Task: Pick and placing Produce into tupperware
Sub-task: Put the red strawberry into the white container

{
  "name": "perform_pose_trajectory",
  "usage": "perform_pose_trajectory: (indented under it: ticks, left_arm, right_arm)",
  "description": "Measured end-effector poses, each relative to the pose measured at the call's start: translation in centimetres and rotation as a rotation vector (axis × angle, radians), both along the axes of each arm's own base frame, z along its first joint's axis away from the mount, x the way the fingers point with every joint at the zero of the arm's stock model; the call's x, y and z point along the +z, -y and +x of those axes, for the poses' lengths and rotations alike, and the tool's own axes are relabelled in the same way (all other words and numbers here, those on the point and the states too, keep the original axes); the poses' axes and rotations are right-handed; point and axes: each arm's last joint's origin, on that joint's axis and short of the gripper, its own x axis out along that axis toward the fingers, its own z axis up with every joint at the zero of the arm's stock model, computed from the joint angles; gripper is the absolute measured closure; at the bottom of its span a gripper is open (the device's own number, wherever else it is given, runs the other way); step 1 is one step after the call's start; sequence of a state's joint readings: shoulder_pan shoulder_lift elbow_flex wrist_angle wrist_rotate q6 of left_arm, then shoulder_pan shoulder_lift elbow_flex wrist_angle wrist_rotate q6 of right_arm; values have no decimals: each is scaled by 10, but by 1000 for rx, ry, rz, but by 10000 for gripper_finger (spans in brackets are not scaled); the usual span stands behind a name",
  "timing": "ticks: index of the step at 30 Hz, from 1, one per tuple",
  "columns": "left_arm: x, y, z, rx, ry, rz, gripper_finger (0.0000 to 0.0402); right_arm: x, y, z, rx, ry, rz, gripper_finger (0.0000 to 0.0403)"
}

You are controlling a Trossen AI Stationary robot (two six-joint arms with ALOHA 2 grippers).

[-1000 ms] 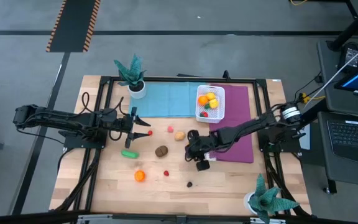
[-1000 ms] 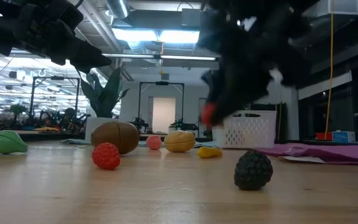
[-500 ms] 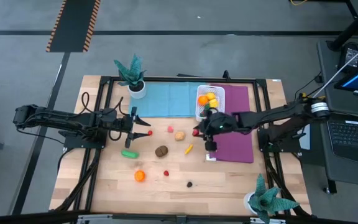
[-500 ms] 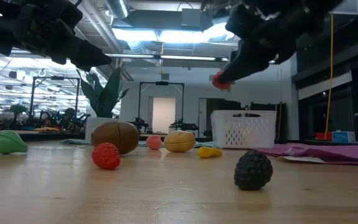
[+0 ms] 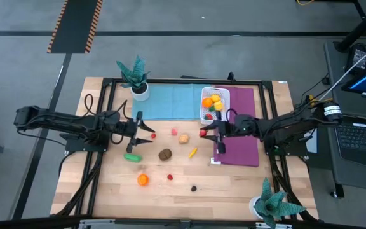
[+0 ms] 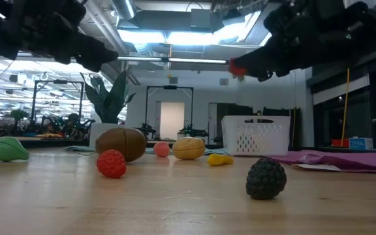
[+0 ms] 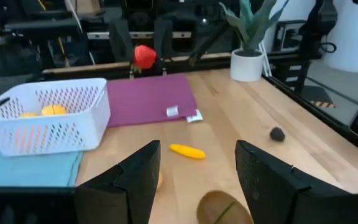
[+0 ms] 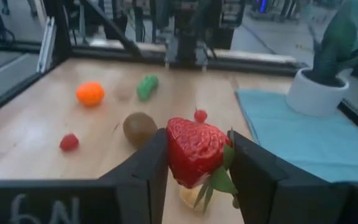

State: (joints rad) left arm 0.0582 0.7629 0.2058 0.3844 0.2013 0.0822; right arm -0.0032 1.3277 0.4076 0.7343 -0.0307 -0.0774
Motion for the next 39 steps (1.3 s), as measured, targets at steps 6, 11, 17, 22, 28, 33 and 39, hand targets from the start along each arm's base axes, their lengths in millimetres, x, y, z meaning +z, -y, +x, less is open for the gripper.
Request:
perform_pose_trajectory:
  ticks: [6,11,17,22,28,33,39]
  left_arm:
    - [-4,-6,14,110,33,51,202]
    - [-15,-18,20,298,-23,63,202]
    - [-21,-23,23,329,-56,47,202]
    - [-21,-23,23,329,-57,47,202]
    - [-21,-23,23,329,-56,46,202]
    - [-21,-23,23,329,-56,46,202]
    - [-21,-23,23,329,-56,45,202]
  right_arm:
    - [-2,3,-4,-112,34,20,261]
    - [-2,9,-5,-323,41,-7,261]
    - [-3,17,-9,-623,43,-33,261]
    - [-3,20,-11,-737,48,-37,261]
    - [-4,21,-11,-742,41,-35,252]
    - [-4,32,-12,-771,40,-32,263]
    - [-8,49,-15,-772,1,-6,263]
